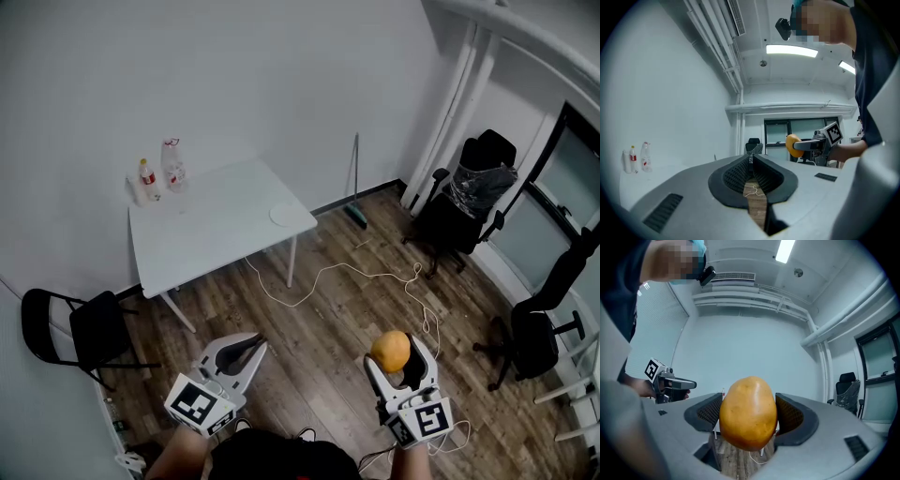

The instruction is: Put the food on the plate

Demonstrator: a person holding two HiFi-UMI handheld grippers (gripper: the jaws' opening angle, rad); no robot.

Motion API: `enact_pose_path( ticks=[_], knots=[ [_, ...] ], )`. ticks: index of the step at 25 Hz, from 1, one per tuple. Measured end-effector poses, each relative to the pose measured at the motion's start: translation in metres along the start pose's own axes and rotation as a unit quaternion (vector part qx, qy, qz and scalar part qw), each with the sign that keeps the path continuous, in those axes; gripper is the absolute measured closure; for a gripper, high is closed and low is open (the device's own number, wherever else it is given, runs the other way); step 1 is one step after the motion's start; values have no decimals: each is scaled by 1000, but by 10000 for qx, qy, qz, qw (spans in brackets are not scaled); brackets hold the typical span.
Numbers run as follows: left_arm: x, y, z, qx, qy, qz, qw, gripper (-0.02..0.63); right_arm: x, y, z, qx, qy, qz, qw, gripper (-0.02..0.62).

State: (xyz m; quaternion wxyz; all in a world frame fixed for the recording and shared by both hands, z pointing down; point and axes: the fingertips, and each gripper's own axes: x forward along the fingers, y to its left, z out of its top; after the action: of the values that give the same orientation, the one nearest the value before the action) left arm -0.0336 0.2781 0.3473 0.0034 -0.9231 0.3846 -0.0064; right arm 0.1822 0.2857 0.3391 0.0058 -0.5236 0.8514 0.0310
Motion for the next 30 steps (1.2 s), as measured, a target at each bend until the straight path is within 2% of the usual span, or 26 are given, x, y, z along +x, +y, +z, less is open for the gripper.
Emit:
enact_pose_path(
  ticks=[8, 13, 23, 30],
  knots=[
    [33, -46, -13, 47, 139, 203, 9997, 563, -21, -55, -26, 311, -7, 250, 9992, 229],
    [50, -49, -20, -28, 228, 266, 9994, 563, -18, -72, -36, 357, 22, 316, 9989, 229],
    [125, -19, -18, -57, 60, -12, 10000, 563, 15, -118, -45, 273, 151, 150, 9994, 229],
    [177, 39, -20, -84, 36, -125, 9999, 563, 79, -146, -50, 263, 258, 10, 9993, 229]
  ],
)
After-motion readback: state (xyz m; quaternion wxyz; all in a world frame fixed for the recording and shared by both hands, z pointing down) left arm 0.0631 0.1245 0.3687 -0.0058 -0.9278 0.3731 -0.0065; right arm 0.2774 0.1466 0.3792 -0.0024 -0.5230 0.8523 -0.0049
